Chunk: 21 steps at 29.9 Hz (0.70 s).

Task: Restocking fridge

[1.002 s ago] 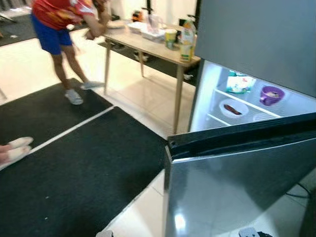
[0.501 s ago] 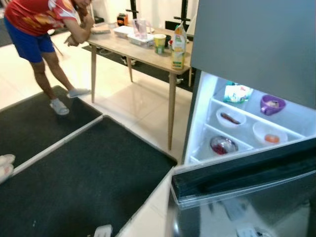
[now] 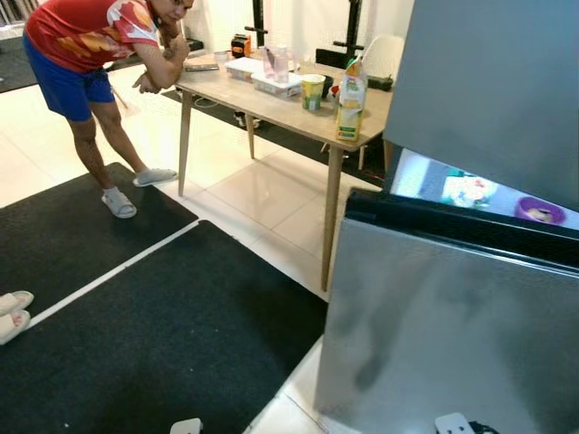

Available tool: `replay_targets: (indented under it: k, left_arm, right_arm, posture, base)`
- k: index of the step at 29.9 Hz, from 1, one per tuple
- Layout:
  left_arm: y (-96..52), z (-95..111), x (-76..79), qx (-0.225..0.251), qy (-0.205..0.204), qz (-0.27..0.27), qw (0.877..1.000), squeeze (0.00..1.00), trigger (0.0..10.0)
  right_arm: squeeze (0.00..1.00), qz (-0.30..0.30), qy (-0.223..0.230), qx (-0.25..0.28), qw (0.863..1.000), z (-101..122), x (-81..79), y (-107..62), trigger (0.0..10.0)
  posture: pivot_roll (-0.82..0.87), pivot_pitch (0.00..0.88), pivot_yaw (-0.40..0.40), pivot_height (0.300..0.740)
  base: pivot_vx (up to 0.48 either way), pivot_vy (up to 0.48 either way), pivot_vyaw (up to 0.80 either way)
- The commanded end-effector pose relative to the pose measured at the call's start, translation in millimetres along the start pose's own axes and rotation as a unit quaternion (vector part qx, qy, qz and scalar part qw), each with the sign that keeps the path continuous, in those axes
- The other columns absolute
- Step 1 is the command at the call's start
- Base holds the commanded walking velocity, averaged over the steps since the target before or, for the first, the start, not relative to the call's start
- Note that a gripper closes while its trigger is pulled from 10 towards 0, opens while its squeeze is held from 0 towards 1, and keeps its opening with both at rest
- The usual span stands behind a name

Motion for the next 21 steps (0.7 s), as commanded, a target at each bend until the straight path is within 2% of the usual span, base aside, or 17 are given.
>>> replay_targets:
  k: [1, 21]
  left_arm:
    - [-0.6, -8.9, 0.9, -0.015, -0.003, 0.001, 1.000, 0.00, 10.0]
    - [-0.4, -8.5, 0.6, -0.013, -0.004, 0.005, 1.000, 0.00, 10.0]
  right_arm:
    - [0.00, -0.003, -0.005, 0.020, 1.000, 14.5, 1.2, 1.3, 10.0]
    - [0.00, -0.005, -0.008, 0.020, 1.000, 13.8, 1.7, 1.1, 10.0]
  posture:
    - [-0.06, 0.000, -0.020, 0.740]
    - [-0.06, 0.000, -0.020, 0.740]
  base:
    - [0.000, 0.000, 0.00]
    - [0.000, 0.000, 0.00]
Point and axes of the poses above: a point about 5 cm out from each wrist's last joint towards the gripper, its own y axis pointing out of the wrist towards the gripper, its own z axis along the axis of the wrist's last joint, x = y × z, the point moved 4 cm from there along y, pointing out of the wrist towards the gripper, and after that the axes turned 5 degrees about -y, right-handed, at the moved point
